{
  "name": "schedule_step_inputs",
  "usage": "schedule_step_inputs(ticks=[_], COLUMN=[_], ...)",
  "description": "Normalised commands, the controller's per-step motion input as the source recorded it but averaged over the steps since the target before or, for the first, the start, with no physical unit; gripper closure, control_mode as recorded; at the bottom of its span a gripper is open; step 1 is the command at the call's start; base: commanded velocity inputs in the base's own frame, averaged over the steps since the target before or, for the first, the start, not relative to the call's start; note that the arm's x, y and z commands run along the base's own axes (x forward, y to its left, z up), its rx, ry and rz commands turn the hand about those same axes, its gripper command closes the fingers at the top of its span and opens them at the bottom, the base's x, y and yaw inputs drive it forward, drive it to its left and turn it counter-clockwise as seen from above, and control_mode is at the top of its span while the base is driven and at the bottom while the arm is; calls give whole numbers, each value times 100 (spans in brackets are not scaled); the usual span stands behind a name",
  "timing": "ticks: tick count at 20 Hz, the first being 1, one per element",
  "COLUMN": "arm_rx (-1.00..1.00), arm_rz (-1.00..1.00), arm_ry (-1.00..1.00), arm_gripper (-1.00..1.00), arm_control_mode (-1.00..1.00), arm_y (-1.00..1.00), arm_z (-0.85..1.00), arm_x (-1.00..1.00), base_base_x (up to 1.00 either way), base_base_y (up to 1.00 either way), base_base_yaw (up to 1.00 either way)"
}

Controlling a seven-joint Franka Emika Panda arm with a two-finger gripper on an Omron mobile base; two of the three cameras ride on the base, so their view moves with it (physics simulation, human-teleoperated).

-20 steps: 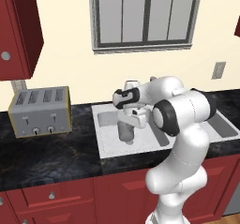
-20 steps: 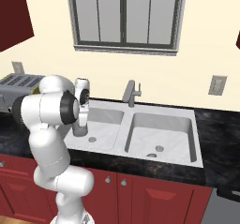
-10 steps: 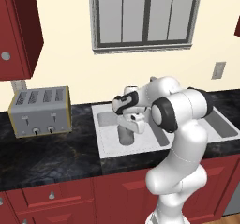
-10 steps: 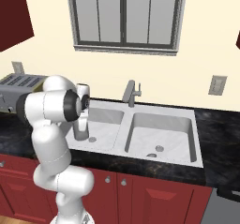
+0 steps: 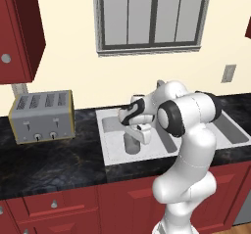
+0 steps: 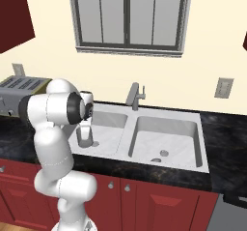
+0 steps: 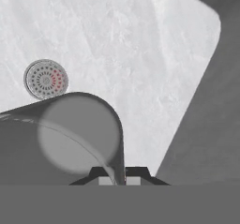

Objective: Move any existing items from the left basin to the right basin for drying. Then move the glass cup from the counter to the left basin of the sink for washing.

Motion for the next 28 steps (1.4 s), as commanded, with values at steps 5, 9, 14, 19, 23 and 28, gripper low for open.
schedule_step_inputs(ticks=[5,9,14,19,23,28], arm_rx=[0,0,0,0,0,0], arm_rz=[-5,-4,-4,-4,-3,-1], arm_ry=[-7,-6,-3,0,0,0], arm_gripper=[100,100,100,100,100,100], arm_control_mode=[-100,-100,-100,-100,-100,-100], arm_y=[0,0,0,0,0,0], arm_z=[-18,-20,-16,-14,-15,-18], arm_x=[7,13,16,23,25,19], base_base_x=[0,0,0,0,0,0], base_base_y=[0,0,0,0,0,0], base_base_yaw=[0,0,0,0,0,0])
